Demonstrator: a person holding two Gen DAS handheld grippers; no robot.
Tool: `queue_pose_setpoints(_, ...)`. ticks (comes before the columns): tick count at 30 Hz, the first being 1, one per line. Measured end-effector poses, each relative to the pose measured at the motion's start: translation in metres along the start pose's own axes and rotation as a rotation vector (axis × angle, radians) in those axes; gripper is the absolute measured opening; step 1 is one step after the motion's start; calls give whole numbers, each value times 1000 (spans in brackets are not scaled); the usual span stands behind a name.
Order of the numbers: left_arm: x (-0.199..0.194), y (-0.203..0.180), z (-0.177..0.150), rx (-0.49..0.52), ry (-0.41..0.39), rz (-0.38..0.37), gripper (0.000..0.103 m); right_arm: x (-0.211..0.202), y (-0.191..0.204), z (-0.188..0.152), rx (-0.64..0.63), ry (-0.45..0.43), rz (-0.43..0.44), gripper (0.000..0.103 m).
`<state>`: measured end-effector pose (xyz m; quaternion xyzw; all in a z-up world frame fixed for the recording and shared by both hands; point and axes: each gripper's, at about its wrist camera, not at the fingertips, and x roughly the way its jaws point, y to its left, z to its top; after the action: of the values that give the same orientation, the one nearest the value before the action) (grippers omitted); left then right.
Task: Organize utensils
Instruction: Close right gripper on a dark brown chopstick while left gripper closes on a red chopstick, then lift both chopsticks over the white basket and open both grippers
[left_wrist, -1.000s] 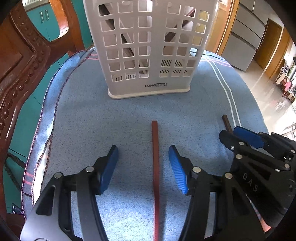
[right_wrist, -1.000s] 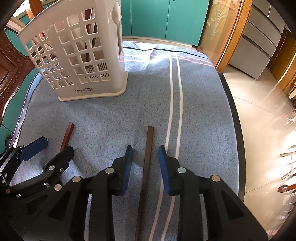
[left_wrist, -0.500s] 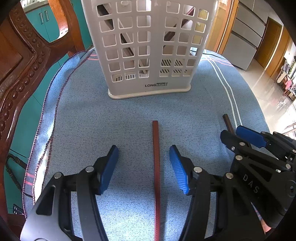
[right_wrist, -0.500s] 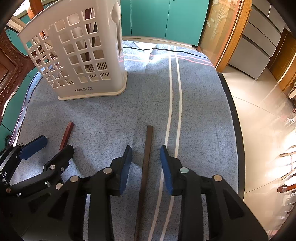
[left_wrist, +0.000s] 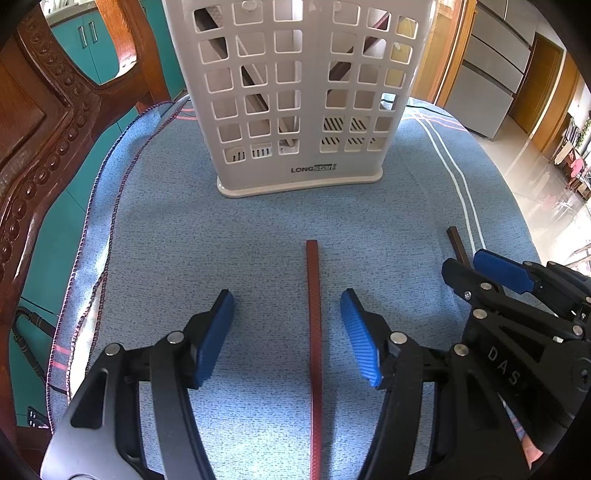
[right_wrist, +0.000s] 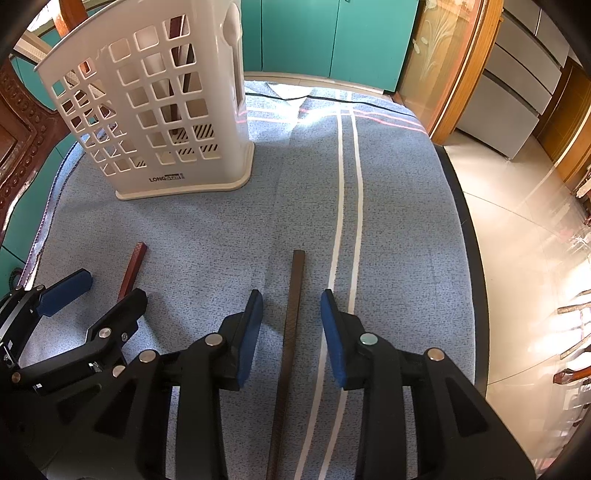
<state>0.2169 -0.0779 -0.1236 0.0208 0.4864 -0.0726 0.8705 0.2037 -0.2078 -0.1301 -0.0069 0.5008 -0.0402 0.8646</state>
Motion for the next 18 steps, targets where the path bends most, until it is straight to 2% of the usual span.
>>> queue_pose_setpoints(14,4,4,-1,-5,3,12,66,0,1,0,-10,-1,-11,36)
queue_pose_setpoints(16,4,5,0,-4,3,8,64,0,2,0,-14,1,-6,35)
queue_pose_setpoints(18,4,3,0,1,2,1,60,0,2,-1,-17,3,6,30)
